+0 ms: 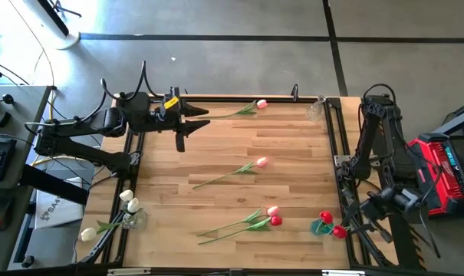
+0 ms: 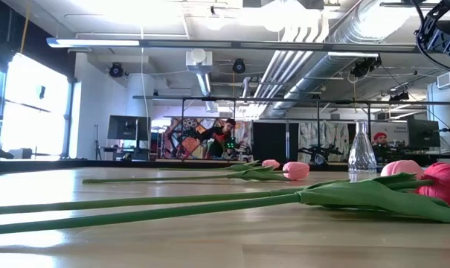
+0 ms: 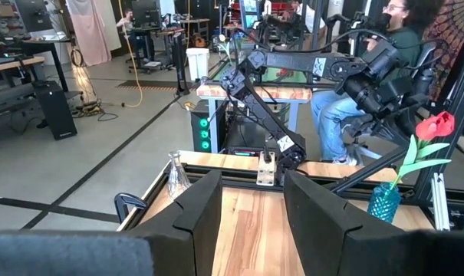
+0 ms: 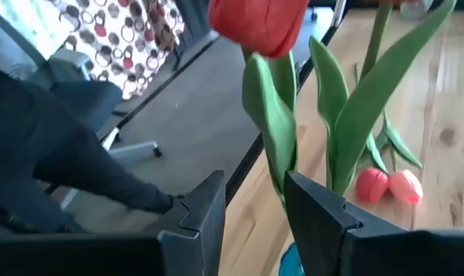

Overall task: Sort flowers into vase by color
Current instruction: Put the red flower into the blue vase

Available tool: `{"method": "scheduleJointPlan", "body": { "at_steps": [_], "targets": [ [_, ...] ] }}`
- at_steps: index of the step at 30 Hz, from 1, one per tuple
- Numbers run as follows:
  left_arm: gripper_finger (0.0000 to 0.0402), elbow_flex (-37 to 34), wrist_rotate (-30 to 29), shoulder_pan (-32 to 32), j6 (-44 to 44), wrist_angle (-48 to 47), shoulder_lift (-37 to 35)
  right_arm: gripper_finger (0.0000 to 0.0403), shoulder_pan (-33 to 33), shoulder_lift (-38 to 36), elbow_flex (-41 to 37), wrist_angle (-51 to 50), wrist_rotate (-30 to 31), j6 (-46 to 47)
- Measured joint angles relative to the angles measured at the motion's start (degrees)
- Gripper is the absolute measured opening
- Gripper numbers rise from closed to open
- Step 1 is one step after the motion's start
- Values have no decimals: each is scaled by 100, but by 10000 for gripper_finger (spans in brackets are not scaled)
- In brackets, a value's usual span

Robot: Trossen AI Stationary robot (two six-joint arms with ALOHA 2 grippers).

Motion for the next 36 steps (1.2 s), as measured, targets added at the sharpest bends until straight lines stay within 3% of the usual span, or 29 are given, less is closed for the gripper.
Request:
{"method": "scheduleJointPlan", "body": {
  "at_steps": [12,21,36],
  "targets": [
    [128,0,0,0,0,0,0,124,0,0,913,-1993,-233,480],
    [128,0,0,1,0,2,0,124,0,-14,1613,-3378,249,868],
    [128,0,0,1,0,1,0,123,-64,-908,1753,-3369,1691,71]
  ]
}}
